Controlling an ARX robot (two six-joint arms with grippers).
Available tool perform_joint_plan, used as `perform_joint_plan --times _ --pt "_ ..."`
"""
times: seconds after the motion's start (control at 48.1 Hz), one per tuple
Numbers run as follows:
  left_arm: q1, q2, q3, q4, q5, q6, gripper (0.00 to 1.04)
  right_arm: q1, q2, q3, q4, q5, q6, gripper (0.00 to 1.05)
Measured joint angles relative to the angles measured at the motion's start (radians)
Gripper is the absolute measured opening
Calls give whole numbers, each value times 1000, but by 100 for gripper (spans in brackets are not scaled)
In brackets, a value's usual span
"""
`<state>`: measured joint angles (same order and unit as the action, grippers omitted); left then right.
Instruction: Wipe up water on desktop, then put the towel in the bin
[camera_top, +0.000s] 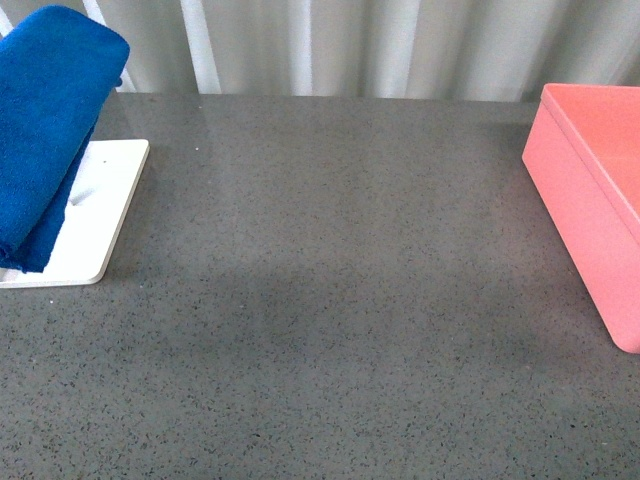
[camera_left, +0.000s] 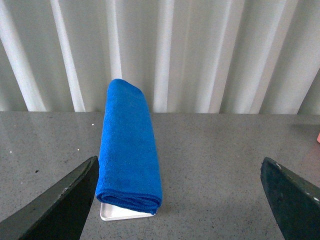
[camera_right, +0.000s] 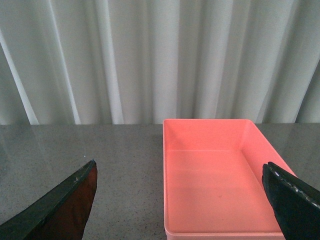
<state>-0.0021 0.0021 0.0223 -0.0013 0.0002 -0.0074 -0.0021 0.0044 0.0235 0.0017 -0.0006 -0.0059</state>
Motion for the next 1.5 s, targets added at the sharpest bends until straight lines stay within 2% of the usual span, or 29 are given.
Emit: perform_joint_plan --times 1.497 --pt "0 0 0 0 0 0 98 0 0 0 0 0 0 98"
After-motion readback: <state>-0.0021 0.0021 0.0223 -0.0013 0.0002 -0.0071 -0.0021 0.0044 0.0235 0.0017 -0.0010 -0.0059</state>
